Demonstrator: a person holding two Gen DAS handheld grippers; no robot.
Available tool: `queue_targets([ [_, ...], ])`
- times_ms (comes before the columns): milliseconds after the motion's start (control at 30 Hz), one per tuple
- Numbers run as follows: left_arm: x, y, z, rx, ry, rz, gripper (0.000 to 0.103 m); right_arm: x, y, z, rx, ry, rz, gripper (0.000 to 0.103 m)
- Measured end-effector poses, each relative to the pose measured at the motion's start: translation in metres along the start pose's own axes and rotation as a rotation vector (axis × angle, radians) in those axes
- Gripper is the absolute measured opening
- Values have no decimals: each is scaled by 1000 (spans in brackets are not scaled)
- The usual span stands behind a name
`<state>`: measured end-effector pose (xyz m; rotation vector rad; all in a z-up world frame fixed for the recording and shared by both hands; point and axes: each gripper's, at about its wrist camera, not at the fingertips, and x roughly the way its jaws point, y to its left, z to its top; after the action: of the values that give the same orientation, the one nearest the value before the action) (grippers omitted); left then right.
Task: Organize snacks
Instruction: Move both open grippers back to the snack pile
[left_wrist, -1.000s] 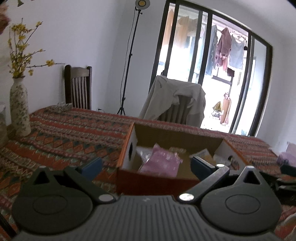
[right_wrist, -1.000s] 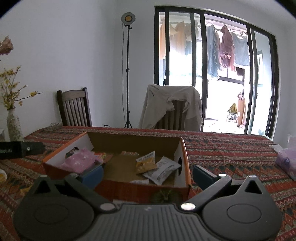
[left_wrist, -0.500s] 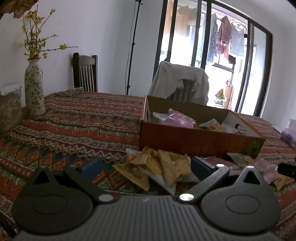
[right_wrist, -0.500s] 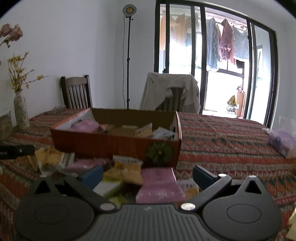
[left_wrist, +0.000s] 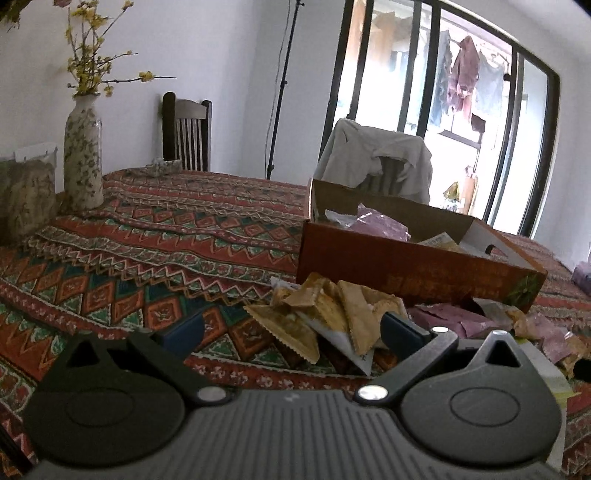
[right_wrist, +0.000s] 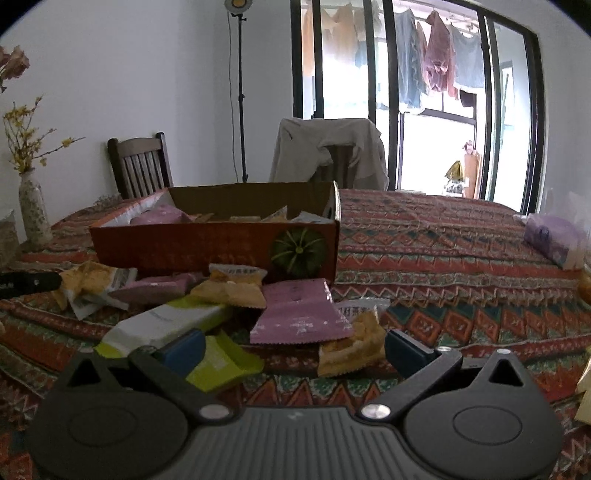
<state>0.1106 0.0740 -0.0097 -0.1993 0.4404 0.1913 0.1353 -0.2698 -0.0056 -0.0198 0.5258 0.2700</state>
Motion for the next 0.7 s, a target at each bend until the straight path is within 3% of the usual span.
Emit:
queue_targets([
  [333, -1, 8, 0, -49, -9, -15, 103, 3, -2, -1, 0, 15, -33, 103],
  [533, -1, 10, 0, -60, -12, -28, 103, 12, -17, 3, 10, 30, -119, 103],
  [700, -1, 12, 0, -69, -12, -34, 103, 39, -26, 5, -54, 125, -241, 103],
])
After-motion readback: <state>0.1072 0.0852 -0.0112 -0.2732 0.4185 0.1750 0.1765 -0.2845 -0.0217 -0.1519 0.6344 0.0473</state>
